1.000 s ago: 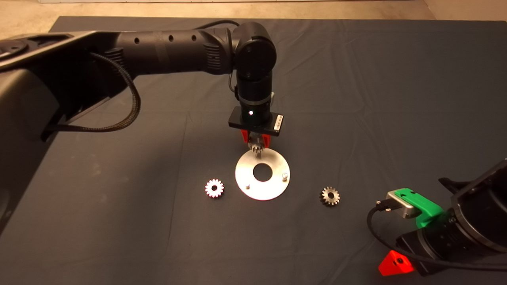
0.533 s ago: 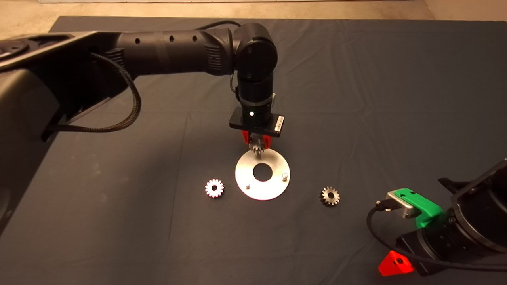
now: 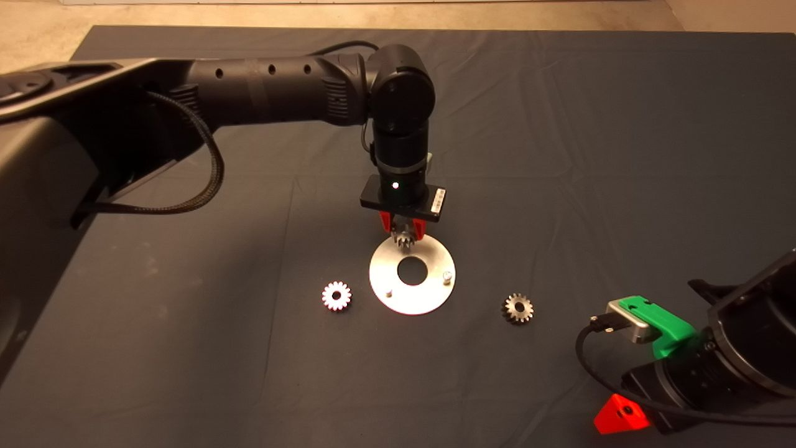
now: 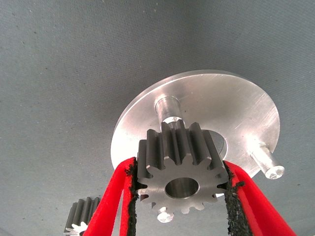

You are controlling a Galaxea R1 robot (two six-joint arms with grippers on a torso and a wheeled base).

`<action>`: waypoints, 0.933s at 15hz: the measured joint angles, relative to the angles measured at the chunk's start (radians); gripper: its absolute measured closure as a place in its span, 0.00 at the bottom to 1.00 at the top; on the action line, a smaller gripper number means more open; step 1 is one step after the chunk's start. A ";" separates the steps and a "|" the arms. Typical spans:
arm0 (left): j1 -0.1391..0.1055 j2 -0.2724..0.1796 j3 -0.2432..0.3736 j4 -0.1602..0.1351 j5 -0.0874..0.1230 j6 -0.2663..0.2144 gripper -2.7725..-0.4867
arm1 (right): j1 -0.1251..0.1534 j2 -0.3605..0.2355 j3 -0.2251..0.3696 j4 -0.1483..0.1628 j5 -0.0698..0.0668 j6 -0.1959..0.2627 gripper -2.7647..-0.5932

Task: Install three planetary gears onto the carrier pins

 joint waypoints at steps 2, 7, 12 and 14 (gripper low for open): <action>0.000 0.000 0.000 0.000 0.000 0.000 0.80 | 0.000 0.000 0.000 0.000 0.000 0.000 0.00; 0.000 0.000 -0.002 0.000 -0.006 0.000 0.80 | 0.000 0.000 0.000 0.000 0.000 0.000 0.00; 0.000 0.000 -0.016 0.004 -0.020 0.021 0.80 | 0.000 0.000 0.000 0.000 0.000 0.000 0.00; 0.000 0.000 -0.020 0.007 -0.020 0.024 0.80 | 0.000 0.000 0.000 0.000 0.000 0.000 0.00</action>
